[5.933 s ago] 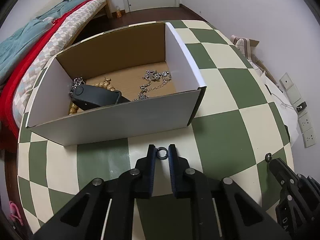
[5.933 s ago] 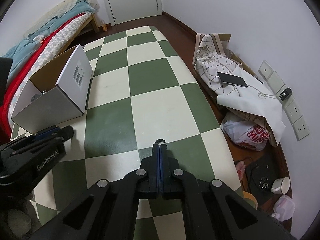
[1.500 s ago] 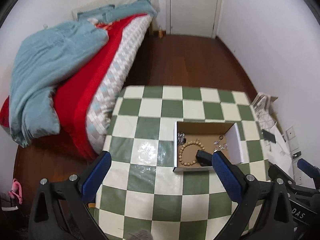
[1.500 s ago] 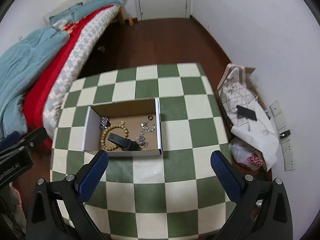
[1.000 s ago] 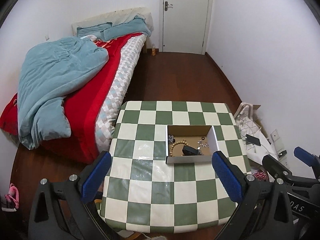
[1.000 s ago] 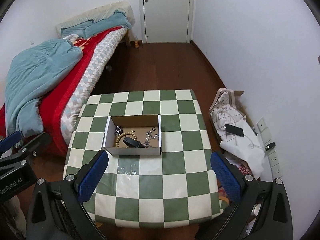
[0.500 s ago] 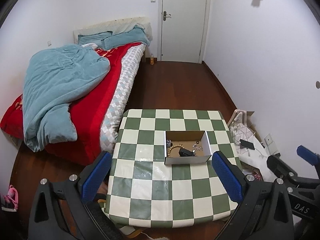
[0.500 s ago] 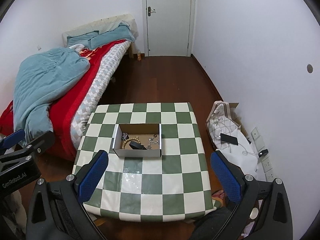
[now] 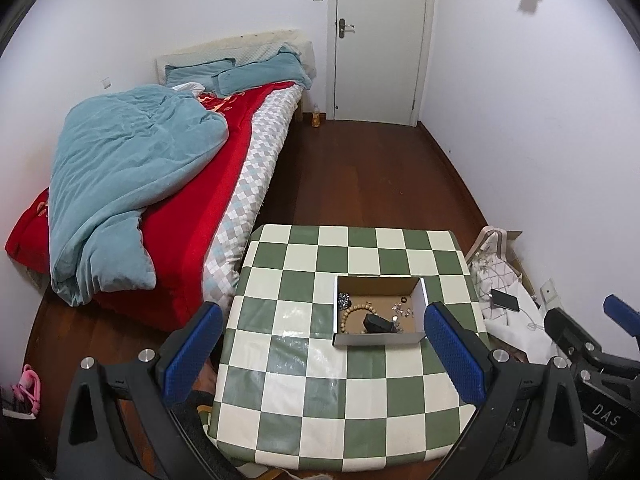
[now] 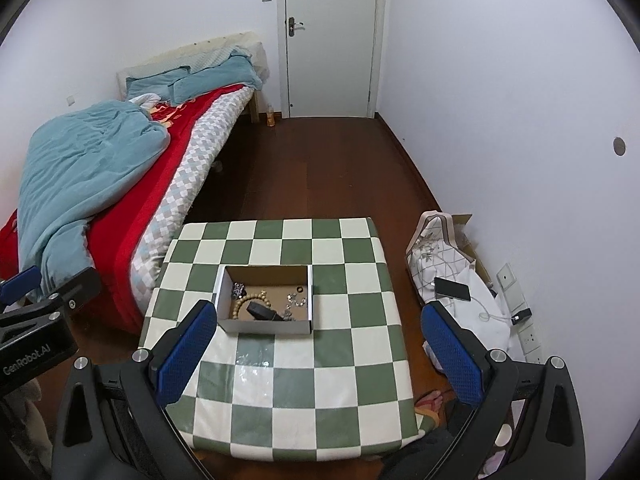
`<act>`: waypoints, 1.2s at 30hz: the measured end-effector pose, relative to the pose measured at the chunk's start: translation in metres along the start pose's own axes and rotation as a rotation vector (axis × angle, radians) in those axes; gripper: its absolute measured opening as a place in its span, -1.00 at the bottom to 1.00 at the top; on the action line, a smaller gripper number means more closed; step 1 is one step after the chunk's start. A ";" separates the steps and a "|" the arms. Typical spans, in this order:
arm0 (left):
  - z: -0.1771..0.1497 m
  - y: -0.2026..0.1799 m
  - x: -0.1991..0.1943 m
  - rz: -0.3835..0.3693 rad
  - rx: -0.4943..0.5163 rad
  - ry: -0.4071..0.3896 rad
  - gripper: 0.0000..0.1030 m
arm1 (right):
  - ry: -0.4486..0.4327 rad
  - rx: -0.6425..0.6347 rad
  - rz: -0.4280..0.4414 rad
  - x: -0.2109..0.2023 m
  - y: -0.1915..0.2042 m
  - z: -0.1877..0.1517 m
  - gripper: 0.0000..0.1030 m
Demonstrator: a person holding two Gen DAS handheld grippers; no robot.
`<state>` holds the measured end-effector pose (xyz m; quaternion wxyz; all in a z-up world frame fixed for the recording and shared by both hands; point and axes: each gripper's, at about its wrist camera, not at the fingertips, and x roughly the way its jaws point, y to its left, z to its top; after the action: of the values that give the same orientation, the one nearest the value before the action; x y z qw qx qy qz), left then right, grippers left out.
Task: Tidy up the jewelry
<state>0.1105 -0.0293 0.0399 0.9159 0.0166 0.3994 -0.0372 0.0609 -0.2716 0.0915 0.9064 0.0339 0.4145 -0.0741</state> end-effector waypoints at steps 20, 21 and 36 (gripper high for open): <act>0.010 -0.002 0.053 0.007 -0.007 0.110 0.99 | 0.103 -0.019 -0.034 0.083 0.005 0.026 1.00; 0.009 -0.002 0.054 0.006 -0.007 0.112 0.99 | 0.107 -0.019 -0.034 0.085 0.006 0.026 1.00; 0.011 -0.003 0.056 0.011 -0.008 0.099 0.99 | 0.117 -0.030 -0.027 0.090 0.011 0.025 1.00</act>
<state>0.1566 -0.0363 0.0061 0.8953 0.0170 0.4441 -0.0297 0.1389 -0.2731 0.0398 0.8800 0.0189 0.4681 -0.0780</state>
